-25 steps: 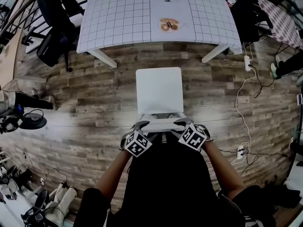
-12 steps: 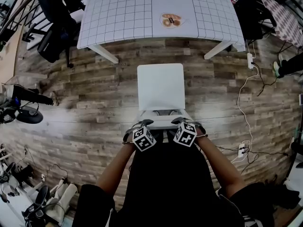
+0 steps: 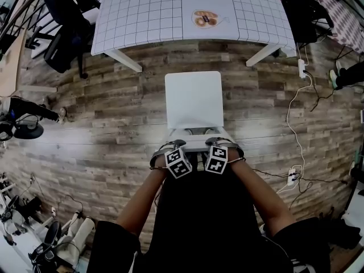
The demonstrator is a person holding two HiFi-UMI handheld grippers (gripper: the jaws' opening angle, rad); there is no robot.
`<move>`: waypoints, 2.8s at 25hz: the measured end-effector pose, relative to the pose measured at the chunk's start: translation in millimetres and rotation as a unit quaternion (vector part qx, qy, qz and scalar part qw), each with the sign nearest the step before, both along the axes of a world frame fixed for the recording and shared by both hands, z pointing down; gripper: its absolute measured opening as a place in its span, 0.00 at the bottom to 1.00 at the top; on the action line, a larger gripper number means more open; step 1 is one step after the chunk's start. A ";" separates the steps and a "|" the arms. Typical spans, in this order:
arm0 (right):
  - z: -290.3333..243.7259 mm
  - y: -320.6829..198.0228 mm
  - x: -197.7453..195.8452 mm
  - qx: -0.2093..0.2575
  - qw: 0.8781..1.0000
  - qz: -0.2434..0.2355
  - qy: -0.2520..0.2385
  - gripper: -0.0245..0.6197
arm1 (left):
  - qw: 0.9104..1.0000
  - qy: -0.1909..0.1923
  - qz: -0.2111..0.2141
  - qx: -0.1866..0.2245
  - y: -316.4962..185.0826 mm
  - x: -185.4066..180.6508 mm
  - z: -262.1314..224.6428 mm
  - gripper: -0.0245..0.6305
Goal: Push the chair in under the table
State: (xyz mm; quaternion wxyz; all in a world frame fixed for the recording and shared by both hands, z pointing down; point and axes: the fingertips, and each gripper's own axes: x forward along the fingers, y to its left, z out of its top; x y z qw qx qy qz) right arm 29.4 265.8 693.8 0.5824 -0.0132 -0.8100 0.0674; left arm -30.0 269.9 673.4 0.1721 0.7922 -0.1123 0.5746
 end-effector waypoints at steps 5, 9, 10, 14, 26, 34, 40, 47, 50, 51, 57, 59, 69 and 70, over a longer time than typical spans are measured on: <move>15.3 -7.0 16.8 0.019 0.999 -0.035 0.018 0.28 | 0.997 -0.011 0.075 0.013 -1.9 30.1 15.2 0.35; 34.5 -10.9 15.5 0.045 0.997 -0.051 0.028 0.25 | 0.993 -0.034 0.115 0.009 -0.1 33.2 48.7 0.36; 37.1 -13.1 14.8 0.054 0.997 -0.052 0.028 0.22 | 0.992 -0.039 0.120 0.008 -0.1 32.1 55.2 0.36; 42.0 -16.6 16.8 0.060 0.996 -0.048 0.045 0.17 | 0.991 -0.055 0.122 -0.005 -1.4 27.4 67.1 0.34; 57.3 -18.0 26.3 0.079 0.989 -0.070 0.104 0.16 | 0.991 -0.047 0.127 0.016 -13.5 28.7 74.4 0.19; 54.0 -26.6 21.9 0.072 0.990 -0.051 0.106 0.16 | 0.989 -0.042 0.142 0.022 -23.1 25.1 71.2 0.18; 54.1 -51.1 15.9 0.085 0.988 -0.048 0.119 0.16 | 0.991 -0.026 0.132 0.025 -46.1 16.2 64.9 0.18; 46.9 -90.6 25.6 0.086 0.987 -0.050 0.128 0.16 | 0.991 -0.015 0.135 0.016 -81.2 23.8 53.2 0.18; 45.7 -98.2 26.9 0.087 0.987 -0.057 0.126 0.17 | 0.990 -0.016 0.141 0.011 -87.7 25.7 52.0 0.18; 44.3 -100.8 26.4 0.088 0.987 -0.058 0.124 0.17 | 0.990 -0.015 0.139 0.009 -90.4 25.4 50.5 0.18; 39.7 -113.0 18.6 0.084 0.987 -0.055 0.123 0.17 | 0.993 -0.018 0.115 0.006 -103.9 17.5 45.5 0.18; 44.7 -126.8 20.0 0.080 0.988 -0.050 0.122 0.17 | 0.993 -0.022 0.117 0.003 -117.8 18.8 50.2 0.18; 33.4 -196.9 11.9 0.072 0.989 -0.052 0.119 0.17 | 0.994 -0.028 0.108 -0.001 -189.1 9.6 38.7 0.18; 33.4 -203.0 10.8 0.072 0.989 -0.052 0.119 0.17 | 0.994 -0.030 0.105 -0.001 -195.2 8.5 38.8 0.18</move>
